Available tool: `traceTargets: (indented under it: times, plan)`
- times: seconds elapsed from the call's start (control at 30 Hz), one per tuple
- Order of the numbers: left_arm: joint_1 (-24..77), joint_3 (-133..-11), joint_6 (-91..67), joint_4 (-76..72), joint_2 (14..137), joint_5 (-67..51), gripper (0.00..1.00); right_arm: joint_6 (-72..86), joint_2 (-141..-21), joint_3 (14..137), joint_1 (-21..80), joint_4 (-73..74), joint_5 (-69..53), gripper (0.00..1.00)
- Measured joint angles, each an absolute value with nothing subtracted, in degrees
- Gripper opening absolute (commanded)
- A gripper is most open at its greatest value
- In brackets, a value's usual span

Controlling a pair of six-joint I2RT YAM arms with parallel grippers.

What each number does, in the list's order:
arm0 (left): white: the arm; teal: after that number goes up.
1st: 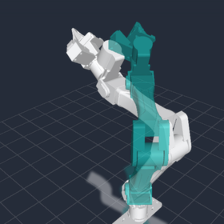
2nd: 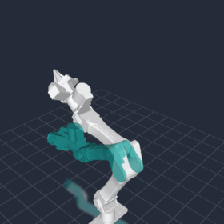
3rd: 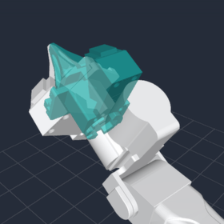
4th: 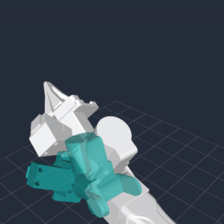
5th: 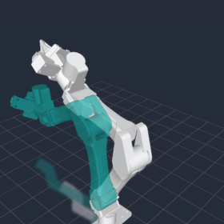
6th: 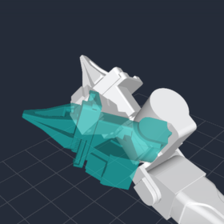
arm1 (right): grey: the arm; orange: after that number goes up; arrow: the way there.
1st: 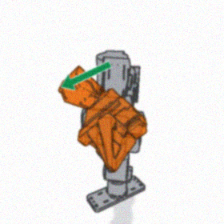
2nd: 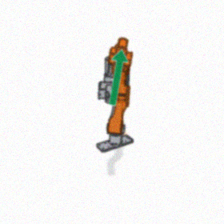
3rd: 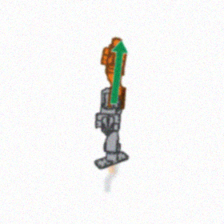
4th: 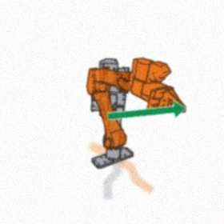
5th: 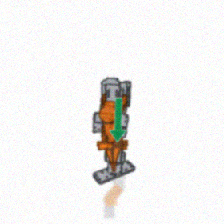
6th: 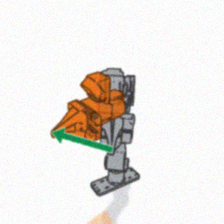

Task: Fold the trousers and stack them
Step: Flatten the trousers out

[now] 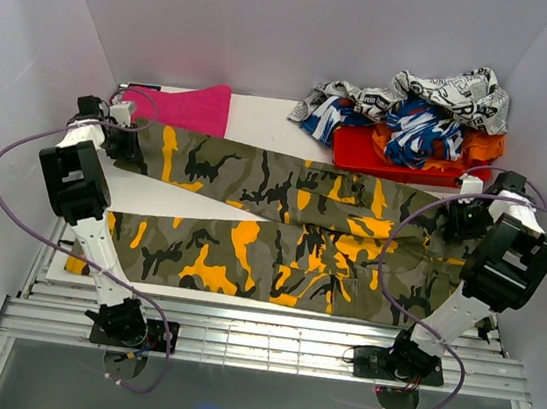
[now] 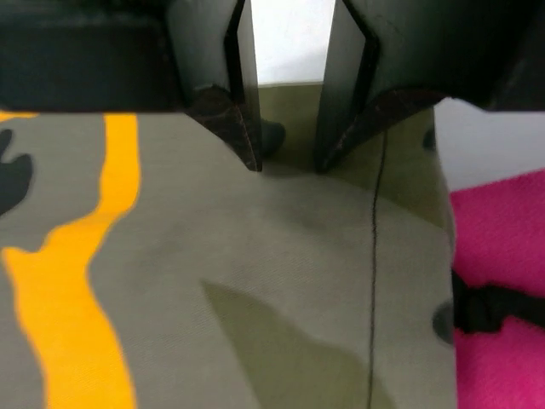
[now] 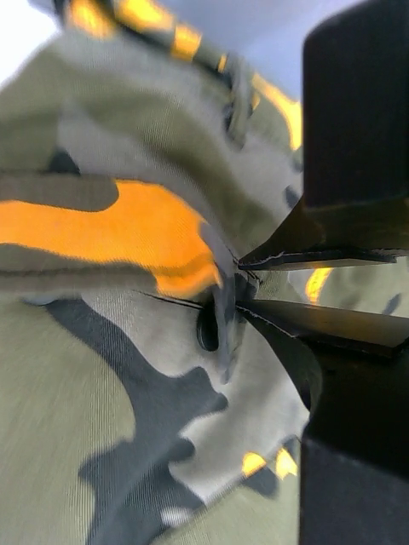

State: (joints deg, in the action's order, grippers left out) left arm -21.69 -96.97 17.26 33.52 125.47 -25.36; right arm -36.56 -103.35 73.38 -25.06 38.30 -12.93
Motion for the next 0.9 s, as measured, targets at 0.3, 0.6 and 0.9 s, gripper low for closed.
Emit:
traceTargets:
  times: [0.3,0.6,0.9]
  plan:
    - [-23.42,-86.72,21.39,31.07,120.22,-22.41,0.36,-39.09,-105.89,69.58,-24.53,35.81,-10.72,0.26]
    - [-30.17,-75.5,28.99,37.1,111.42,-21.21,0.33,-47.33,-98.19,59.77,-24.32,32.88,-8.88,0.25]
    - [-38.33,-79.53,37.58,50.74,111.98,-20.29,0.55,-55.72,-91.46,53.69,-24.47,38.96,-9.32,0.5]
